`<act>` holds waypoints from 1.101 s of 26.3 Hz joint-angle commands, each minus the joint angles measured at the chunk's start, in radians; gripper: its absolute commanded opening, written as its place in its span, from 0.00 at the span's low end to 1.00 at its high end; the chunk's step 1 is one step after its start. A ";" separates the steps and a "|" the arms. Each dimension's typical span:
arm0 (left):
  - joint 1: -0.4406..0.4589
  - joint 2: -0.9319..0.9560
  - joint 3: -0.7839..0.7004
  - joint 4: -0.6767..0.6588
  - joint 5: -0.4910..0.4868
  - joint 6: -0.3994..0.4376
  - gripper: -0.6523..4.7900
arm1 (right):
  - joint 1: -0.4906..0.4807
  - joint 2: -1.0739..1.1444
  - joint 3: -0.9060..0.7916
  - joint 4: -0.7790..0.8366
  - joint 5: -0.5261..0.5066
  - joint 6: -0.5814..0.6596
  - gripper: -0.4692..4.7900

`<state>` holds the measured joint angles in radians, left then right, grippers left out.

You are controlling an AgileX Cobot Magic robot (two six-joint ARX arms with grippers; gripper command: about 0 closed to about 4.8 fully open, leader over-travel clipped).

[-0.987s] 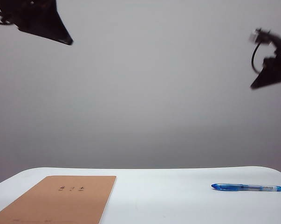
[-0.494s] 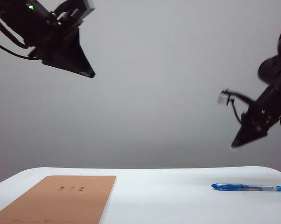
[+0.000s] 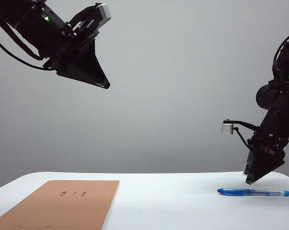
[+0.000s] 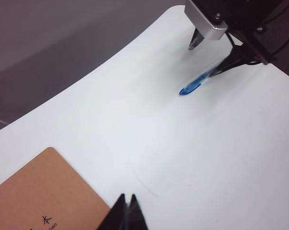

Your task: Pick up a pen on the table and place it on the notebook.

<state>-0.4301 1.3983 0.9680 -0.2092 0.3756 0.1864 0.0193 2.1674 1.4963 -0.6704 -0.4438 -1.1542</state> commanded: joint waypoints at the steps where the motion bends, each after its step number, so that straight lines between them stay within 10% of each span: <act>1: 0.001 -0.003 0.004 0.016 0.005 -0.001 0.11 | 0.000 -0.008 0.018 -0.042 0.066 -0.035 0.78; 23: 0.001 -0.002 0.004 0.043 0.005 0.000 0.11 | 0.000 0.058 0.015 -0.046 0.057 -0.074 0.70; 29: 0.001 -0.001 0.004 0.049 0.003 0.000 0.11 | 0.000 0.108 0.015 -0.035 0.068 -0.069 0.09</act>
<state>-0.4286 1.3983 0.9680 -0.1745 0.3756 0.1860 0.0170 2.2509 1.5234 -0.6777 -0.4053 -1.2243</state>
